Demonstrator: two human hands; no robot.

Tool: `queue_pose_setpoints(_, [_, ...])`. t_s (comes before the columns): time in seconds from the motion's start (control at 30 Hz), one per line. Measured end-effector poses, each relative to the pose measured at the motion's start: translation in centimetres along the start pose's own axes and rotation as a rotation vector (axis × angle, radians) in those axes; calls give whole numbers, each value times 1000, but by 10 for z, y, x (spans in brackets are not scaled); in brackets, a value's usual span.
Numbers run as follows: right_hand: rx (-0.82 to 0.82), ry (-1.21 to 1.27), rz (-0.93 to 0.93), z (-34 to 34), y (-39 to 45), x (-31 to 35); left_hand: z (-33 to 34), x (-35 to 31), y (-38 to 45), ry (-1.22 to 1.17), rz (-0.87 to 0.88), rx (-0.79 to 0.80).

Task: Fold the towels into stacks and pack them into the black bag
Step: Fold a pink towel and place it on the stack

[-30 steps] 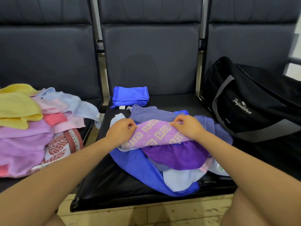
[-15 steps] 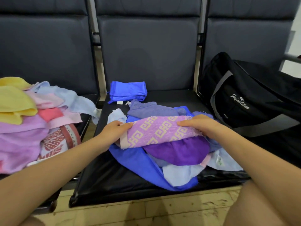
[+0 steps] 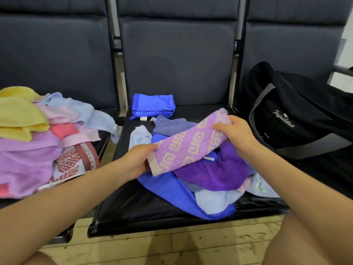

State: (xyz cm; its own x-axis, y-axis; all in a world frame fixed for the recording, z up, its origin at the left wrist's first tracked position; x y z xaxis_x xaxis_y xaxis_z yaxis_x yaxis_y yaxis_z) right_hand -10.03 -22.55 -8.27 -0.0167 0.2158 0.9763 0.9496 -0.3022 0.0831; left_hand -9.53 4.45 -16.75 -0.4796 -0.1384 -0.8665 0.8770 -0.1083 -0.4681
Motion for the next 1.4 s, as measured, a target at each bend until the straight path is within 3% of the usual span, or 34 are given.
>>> queue_pose_setpoints(0.13, [104,183,-67,36,-18,37,4,0,-10,-68,6,-28])
queue_pose_setpoints(0.2, [324,213,-3,69,-35,42,4,-3,-15,-109,18,-21])
queue_pose_setpoints(0.27, [594,84,80,102,-60,33,3,-5,-19,-151,21,-4])
queue_pose_setpoints(0.33, [717,-26,62,120,-75,23,-3,-3,-19,-190,-18,-9])
queue_pose_setpoints(0.43, [552,-198,-134,115,-63,23,-7,-5,-22,-154,-3,12])
queue_pose_setpoints(0.53, [414,-379,-293,101,-49,20,7,-7,-34,5,71,180])
queue_pose_setpoints(0.63, [338,-498,-188,87,-36,0,4,-8,-39,222,186,168])
queue_pose_setpoints(0.73, [374,-533,-34,82,-33,-18,-11,-8,-32,209,203,45])
queue_pose_setpoints(0.9, [473,-220,90,93,-41,-13,0,-39,-25,-1,314,-7])
queue_pose_setpoints(1.0, [404,57,138,101,-27,-3,11,-71,-17,-55,427,-77])
queue_pose_setpoints(1.1, [198,120,33,95,8,17,19,-93,0,124,439,-147])
queue_pose_setpoints(1.2, [88,73,-99,97,48,37,32,-96,28,184,304,-44])
queue_pose_setpoints(1.3, [96,158,-114,118,89,47,41,-122,54,96,341,-11])
queue_pose_setpoints(1.4, [168,374,-65,146,140,47,31,-162,94,-87,444,-89])
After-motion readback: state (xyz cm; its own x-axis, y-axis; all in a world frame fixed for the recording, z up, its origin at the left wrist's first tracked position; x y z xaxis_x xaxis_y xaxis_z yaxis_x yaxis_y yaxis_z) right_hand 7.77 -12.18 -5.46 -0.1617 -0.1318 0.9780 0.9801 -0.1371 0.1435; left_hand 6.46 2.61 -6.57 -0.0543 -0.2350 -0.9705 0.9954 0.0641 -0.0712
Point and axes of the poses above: each hand's wrist, its own y-axis towards the middle knuckle, its own z-axis out of the palm, x = y × z, the point moved 8 cm from there along y, towards the middle knuckle, and after that the axes turned 2 degrees about -y, right-handed, at the moved point
